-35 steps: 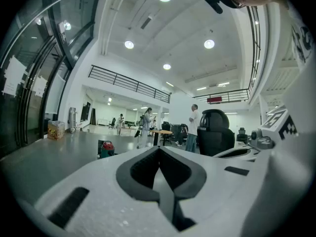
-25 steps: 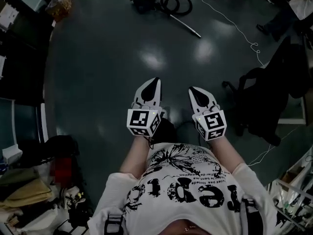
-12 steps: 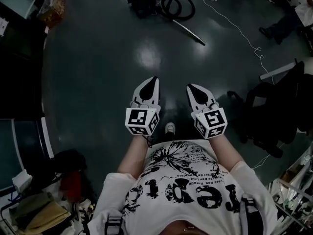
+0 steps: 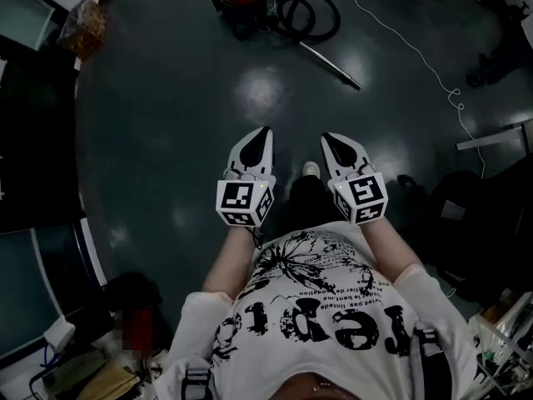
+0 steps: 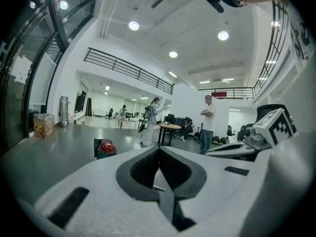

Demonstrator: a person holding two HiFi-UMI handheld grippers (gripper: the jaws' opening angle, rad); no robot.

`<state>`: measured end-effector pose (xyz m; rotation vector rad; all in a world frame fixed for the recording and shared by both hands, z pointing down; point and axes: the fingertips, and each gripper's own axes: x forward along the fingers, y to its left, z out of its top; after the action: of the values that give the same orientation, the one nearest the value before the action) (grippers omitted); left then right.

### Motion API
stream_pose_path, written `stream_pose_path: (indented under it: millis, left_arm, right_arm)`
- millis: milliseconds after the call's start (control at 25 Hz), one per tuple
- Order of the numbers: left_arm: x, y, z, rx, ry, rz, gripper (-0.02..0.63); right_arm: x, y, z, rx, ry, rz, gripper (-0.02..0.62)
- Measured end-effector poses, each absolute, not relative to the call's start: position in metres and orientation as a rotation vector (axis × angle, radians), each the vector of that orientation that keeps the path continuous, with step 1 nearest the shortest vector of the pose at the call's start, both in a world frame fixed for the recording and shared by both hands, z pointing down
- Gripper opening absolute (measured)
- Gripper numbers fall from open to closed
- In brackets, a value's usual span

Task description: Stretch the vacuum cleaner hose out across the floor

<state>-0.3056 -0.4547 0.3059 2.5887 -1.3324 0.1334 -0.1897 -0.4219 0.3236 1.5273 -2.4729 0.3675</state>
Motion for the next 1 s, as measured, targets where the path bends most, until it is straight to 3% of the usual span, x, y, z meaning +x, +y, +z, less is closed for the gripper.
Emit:
stream_pose_path:
  millis: [640,1000]
  left_arm:
    - [-0.216,-0.770,0.333,2.589,-1.210,0.216,0.005]
    - [-0.187,-1.014,0.345,2.689,-0.989,0.268,0.005]
  right_arm:
    - [-0.106,-0.715,0.348,1.514,-2.407,0.378,0.002]
    - [-0.080,-0.937,0.366,1.745,-2.212,0.404,0.002]
